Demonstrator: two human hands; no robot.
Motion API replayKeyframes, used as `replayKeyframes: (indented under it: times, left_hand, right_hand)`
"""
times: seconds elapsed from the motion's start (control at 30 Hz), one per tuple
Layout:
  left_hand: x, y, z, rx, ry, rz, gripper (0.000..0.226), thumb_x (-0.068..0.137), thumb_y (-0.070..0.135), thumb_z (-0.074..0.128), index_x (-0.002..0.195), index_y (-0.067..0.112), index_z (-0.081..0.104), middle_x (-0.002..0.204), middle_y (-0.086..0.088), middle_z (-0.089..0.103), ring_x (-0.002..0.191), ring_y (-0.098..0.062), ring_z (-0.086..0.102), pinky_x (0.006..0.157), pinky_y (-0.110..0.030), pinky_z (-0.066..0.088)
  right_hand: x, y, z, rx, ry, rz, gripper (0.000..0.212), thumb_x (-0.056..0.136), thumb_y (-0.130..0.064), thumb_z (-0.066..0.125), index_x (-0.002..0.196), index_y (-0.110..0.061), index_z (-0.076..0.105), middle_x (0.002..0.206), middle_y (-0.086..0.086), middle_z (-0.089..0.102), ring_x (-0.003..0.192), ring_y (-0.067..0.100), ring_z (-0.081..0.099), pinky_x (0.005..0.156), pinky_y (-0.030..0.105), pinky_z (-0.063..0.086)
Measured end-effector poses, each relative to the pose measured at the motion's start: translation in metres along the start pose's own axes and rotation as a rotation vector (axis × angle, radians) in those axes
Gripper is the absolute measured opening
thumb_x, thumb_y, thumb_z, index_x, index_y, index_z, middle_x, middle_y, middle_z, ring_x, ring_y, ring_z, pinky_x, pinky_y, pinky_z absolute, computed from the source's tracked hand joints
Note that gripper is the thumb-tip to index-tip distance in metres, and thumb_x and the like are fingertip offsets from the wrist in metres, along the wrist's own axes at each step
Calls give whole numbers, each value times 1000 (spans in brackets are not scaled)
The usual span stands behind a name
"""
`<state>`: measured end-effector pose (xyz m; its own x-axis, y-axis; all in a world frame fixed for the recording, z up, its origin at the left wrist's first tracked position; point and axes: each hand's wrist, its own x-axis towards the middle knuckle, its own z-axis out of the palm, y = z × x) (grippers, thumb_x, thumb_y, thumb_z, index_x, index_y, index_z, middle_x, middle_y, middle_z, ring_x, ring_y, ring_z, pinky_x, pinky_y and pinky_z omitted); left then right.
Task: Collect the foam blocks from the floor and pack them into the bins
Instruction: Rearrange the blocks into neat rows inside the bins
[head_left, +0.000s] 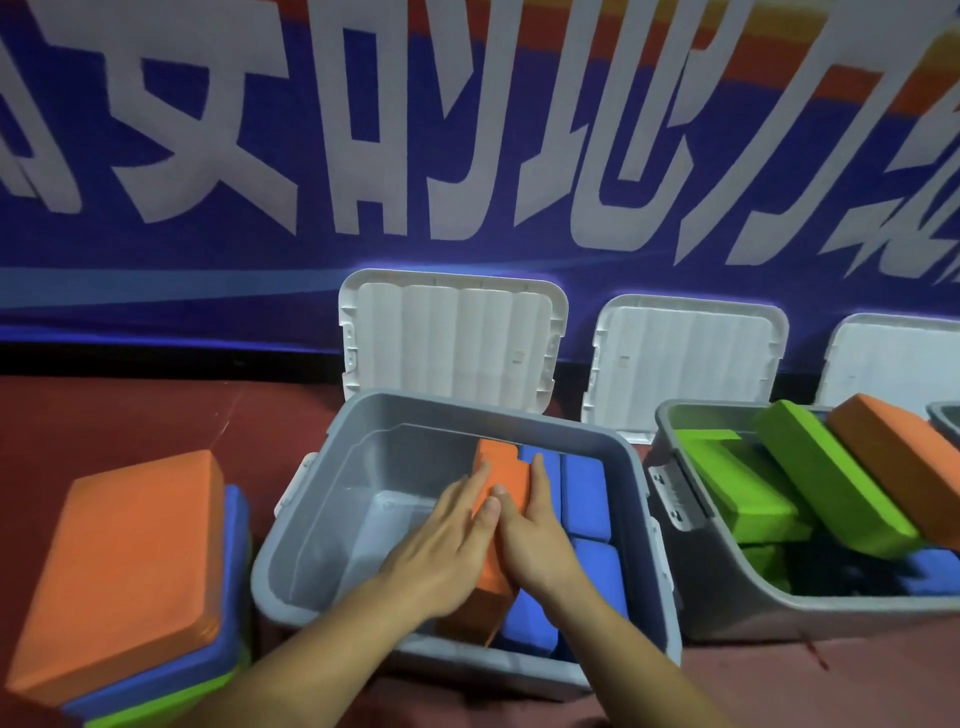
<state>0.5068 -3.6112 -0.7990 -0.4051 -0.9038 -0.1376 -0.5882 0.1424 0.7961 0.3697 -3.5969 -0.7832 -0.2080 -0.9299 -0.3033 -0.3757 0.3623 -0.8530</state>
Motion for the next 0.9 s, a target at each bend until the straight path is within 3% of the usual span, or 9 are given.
replayKeyframes:
  times: [0.13,0.27,0.4,0.5,0.63,0.73,0.83,0.9]
  left_hand:
    - [7,-21,24,-12,-3,-12,70,90,69,9,156,49,1,167,22,4,151,2,13,124,-30,18]
    - [9,-38,36,47,-39,-18,66,91,66,10,155,50,0,166,24,2,151,2,14,120,-22,21]
    - [12,-50,46,73,-125,-89,70,96,61,13,160,37,-2,168,16,-1,152,-3,15,110,-12,17]
    - [19,-59,54,92,-228,-110,93,81,83,-1,161,36,-3,169,12,-6,154,-10,15,118,-22,14]
    - [30,-66,59,-14,-334,-237,82,79,91,7,148,57,-23,162,27,-22,153,-6,14,125,-39,19]
    - [35,-73,58,23,-416,-277,81,73,97,7,138,63,-31,162,26,-22,152,-7,19,124,-39,19]
    - [41,-77,55,79,-453,-320,91,76,90,8,150,50,-27,163,24,-16,151,-11,23,121,-32,20]
    - [42,-76,53,92,-475,-336,97,69,96,6,149,52,-27,164,24,-17,152,-10,21,124,-37,17]
  right_hand:
    - [6,26,11,-128,12,-2,69,103,-59,35,159,-46,-3,151,4,53,128,26,58,105,40,45]
    - [11,45,21,-380,32,44,68,102,-64,24,159,-46,-8,170,1,14,155,30,15,121,55,18]
    - [21,63,28,-546,-5,103,68,102,-65,17,158,-44,-15,171,3,-5,157,28,-7,122,56,5]
    - [32,78,30,-637,-52,132,68,102,-65,11,157,-41,-21,170,5,-15,155,28,-17,123,57,-3]
    - [44,100,33,-776,-87,150,67,102,-62,4,154,-35,-30,165,7,-29,152,29,-28,120,60,-11]
    - [50,111,45,-871,-86,138,72,90,-62,-15,152,-31,-33,156,9,-44,149,32,-33,115,64,-17]
    - [59,114,51,-946,-94,126,86,69,-57,-28,148,-26,-39,137,12,-59,147,38,-36,104,67,-26]
    - [60,115,51,-961,-103,140,75,83,-59,-19,146,-24,-41,138,14,-58,146,39,-36,108,68,-22]
